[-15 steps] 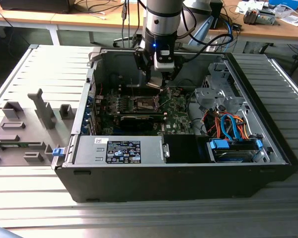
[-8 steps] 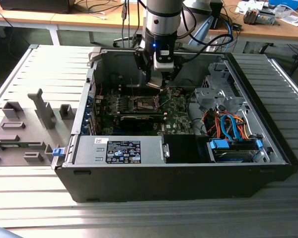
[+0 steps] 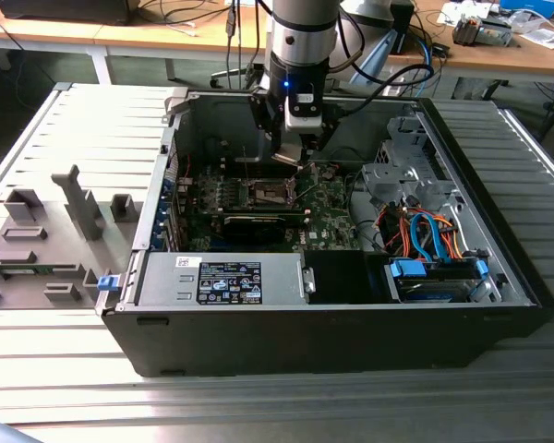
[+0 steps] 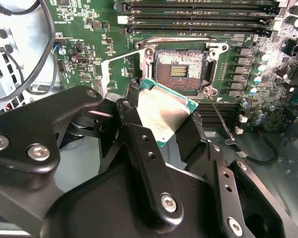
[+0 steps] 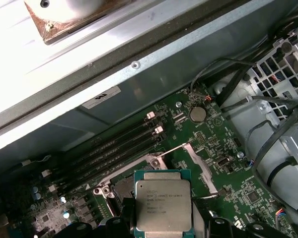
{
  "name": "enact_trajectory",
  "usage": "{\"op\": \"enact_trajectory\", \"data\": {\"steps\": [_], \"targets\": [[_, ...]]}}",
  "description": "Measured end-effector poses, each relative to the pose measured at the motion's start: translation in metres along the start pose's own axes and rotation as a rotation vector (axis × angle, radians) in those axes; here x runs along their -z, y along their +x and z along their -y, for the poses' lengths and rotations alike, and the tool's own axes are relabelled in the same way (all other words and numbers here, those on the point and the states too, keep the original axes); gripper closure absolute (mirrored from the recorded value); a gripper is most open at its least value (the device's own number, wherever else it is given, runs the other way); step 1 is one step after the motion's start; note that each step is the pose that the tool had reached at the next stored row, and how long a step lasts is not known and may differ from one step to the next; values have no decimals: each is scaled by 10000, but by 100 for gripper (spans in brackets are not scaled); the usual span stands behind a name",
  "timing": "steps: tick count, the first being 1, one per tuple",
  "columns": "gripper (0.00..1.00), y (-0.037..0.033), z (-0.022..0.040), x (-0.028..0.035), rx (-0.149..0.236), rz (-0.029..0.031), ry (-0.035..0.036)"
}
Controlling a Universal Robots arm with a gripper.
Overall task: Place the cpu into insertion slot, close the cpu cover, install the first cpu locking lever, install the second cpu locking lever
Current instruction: 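Place the cpu into insertion slot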
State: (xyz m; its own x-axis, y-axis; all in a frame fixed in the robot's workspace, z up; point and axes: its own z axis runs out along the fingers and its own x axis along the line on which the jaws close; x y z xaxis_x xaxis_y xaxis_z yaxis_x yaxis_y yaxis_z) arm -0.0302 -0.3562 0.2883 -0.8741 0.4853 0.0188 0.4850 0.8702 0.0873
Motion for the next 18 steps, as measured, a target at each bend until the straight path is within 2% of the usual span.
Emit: {"op": "enact_trajectory", "data": {"steps": [18], "targets": [[46, 0, 0, 0, -435, 38, -8]]}}
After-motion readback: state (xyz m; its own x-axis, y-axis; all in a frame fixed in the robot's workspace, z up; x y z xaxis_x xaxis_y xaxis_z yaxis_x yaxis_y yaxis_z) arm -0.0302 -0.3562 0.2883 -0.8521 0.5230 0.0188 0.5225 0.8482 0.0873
